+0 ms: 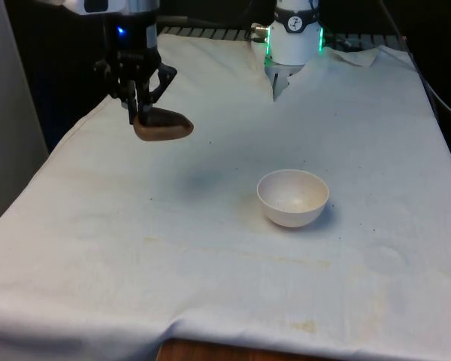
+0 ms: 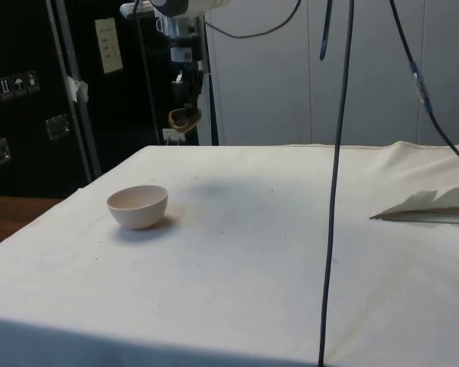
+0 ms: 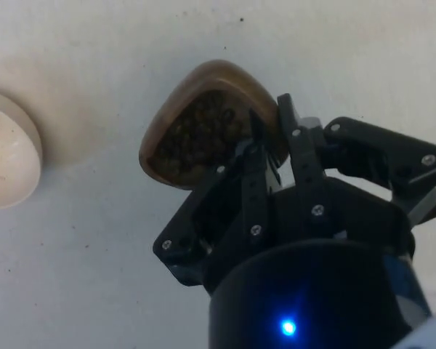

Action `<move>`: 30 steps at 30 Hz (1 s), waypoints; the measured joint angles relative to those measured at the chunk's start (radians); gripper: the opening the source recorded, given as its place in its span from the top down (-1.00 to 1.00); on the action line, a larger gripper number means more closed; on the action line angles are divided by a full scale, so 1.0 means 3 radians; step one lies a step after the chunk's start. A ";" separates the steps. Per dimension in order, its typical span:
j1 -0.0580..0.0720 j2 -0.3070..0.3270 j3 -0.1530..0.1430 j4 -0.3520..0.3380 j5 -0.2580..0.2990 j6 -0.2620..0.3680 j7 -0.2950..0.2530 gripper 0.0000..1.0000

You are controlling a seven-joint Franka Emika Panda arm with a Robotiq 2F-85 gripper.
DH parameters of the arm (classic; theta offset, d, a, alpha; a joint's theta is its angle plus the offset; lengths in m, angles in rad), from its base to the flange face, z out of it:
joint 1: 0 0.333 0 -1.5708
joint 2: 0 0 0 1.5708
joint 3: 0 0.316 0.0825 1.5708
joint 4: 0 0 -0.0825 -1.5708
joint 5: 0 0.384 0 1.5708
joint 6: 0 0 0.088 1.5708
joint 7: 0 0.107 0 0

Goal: Pour the coffee beans from the cup into the bowl.

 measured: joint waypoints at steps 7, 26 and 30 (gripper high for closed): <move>0.0023 -0.0007 0.0023 0.0003 -0.0087 0.0000 0.0157 0.99; 0.0050 -0.0057 0.0207 0.0003 -0.0420 0.0043 0.0590 0.99; 0.0053 -0.0067 0.0270 0.0003 -0.0517 0.0057 0.0717 0.99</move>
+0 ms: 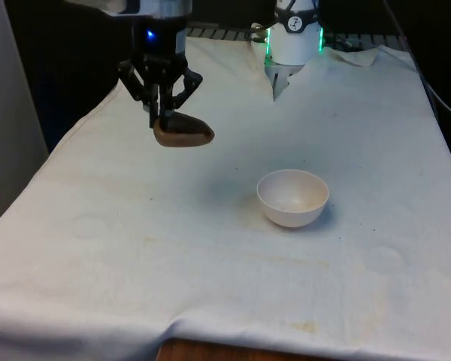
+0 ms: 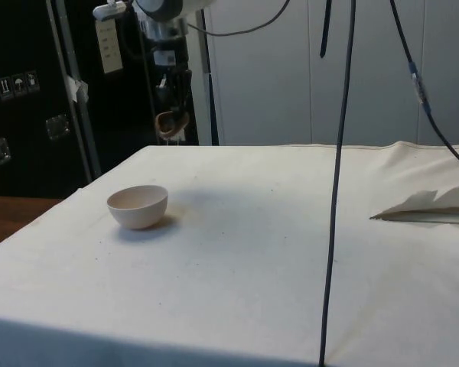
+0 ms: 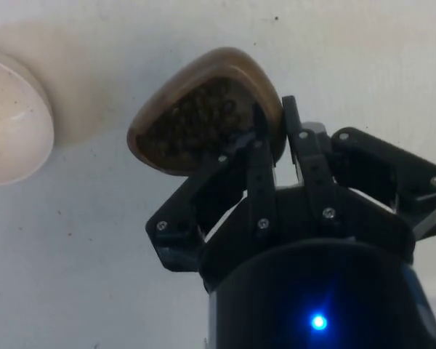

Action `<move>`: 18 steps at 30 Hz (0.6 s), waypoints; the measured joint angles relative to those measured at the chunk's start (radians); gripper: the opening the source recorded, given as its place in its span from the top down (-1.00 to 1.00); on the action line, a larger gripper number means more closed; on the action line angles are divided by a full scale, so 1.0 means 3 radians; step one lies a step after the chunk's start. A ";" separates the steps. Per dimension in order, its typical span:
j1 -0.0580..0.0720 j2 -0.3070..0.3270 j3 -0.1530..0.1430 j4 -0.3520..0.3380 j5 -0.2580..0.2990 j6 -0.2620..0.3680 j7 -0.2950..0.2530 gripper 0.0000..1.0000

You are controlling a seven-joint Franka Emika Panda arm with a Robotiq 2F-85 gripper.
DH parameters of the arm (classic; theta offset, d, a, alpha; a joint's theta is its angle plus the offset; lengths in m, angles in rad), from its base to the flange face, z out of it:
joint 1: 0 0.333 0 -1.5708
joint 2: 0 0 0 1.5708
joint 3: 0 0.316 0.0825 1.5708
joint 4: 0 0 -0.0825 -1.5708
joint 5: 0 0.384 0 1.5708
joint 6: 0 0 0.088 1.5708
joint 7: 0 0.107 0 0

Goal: Pour the coffee beans from the cup into the bowl.

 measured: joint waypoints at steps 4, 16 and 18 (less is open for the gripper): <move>0.0000 -0.0007 0.0037 0.0000 -0.0067 0.0000 0.0080 0.99; 0.0000 -0.0023 0.0173 0.0000 -0.0337 0.0010 0.0387 0.99; 0.0000 -0.0027 0.0197 0.0000 -0.0387 0.0010 0.0440 0.99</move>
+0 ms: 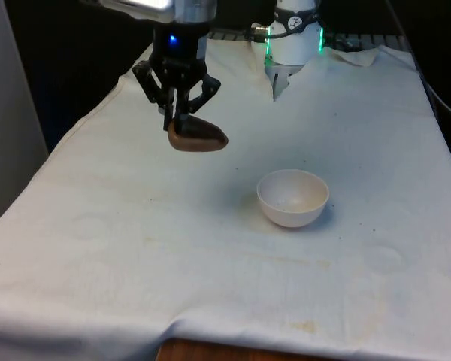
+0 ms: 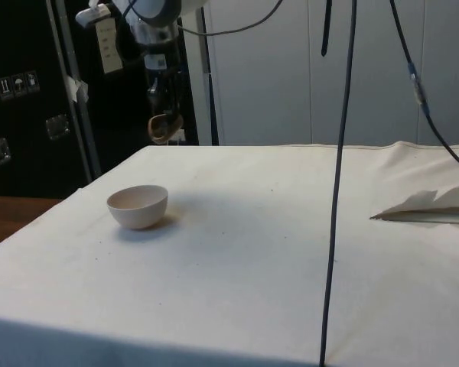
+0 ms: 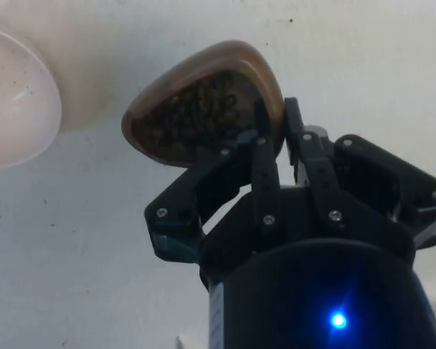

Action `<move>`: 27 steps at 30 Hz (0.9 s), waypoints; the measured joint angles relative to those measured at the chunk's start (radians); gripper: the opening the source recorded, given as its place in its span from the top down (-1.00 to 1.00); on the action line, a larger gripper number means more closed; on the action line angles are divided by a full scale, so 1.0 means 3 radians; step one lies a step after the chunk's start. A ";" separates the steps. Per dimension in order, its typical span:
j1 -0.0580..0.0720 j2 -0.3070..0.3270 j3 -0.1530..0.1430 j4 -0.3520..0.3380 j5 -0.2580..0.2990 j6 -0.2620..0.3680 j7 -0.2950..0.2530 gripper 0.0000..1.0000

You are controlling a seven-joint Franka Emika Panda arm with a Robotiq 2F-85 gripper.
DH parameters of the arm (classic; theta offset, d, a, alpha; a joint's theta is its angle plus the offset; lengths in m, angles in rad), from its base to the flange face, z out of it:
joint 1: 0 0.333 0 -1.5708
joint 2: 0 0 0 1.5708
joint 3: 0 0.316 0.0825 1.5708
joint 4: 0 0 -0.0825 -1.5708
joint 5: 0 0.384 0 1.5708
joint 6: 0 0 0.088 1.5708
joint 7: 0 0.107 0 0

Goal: Pour the coffee beans from the cup into the bowl.

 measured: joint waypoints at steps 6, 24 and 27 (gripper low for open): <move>0.0000 -0.0027 0.0073 -0.0027 -0.0157 0.0000 0.0160 0.99; 0.0000 -0.0243 0.0290 -0.0360 -0.0677 0.0247 0.0687 0.99; 0.0000 -0.0260 0.0327 -0.0397 -0.0780 0.0287 0.0797 0.99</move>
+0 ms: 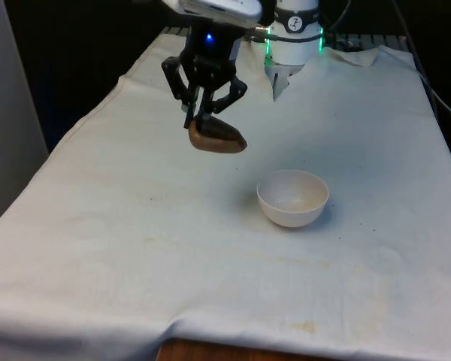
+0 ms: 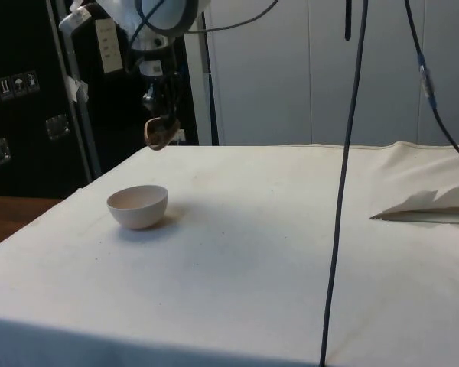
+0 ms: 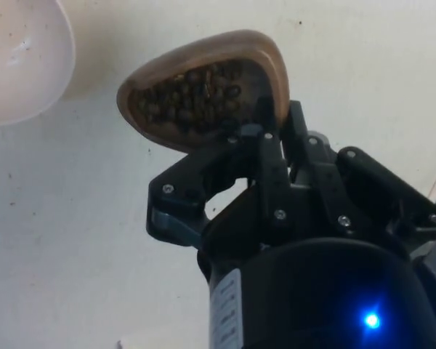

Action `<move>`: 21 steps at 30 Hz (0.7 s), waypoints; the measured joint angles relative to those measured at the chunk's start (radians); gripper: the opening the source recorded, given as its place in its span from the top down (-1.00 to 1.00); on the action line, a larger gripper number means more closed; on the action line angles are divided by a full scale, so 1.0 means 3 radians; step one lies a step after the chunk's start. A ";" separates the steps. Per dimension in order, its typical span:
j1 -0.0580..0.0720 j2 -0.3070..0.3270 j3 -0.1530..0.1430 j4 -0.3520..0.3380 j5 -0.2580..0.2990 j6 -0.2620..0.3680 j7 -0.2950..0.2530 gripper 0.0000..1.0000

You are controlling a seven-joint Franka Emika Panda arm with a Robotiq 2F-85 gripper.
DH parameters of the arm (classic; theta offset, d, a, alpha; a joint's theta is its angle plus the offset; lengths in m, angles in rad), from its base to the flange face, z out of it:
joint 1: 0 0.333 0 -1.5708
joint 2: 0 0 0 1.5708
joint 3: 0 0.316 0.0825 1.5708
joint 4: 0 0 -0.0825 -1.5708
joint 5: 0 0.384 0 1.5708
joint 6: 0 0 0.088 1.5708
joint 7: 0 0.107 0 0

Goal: Pour the coffee beans from the cup into the bowl.

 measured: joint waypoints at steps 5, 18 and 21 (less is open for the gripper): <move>0.0000 -0.0020 0.0070 -0.0040 -0.0193 0.0050 0.0200 0.99; 0.0000 -0.0087 0.0220 -0.0127 -0.0680 0.0083 0.0667 0.99; 0.0000 -0.0113 0.0253 -0.0170 -0.0800 0.0093 0.0780 0.99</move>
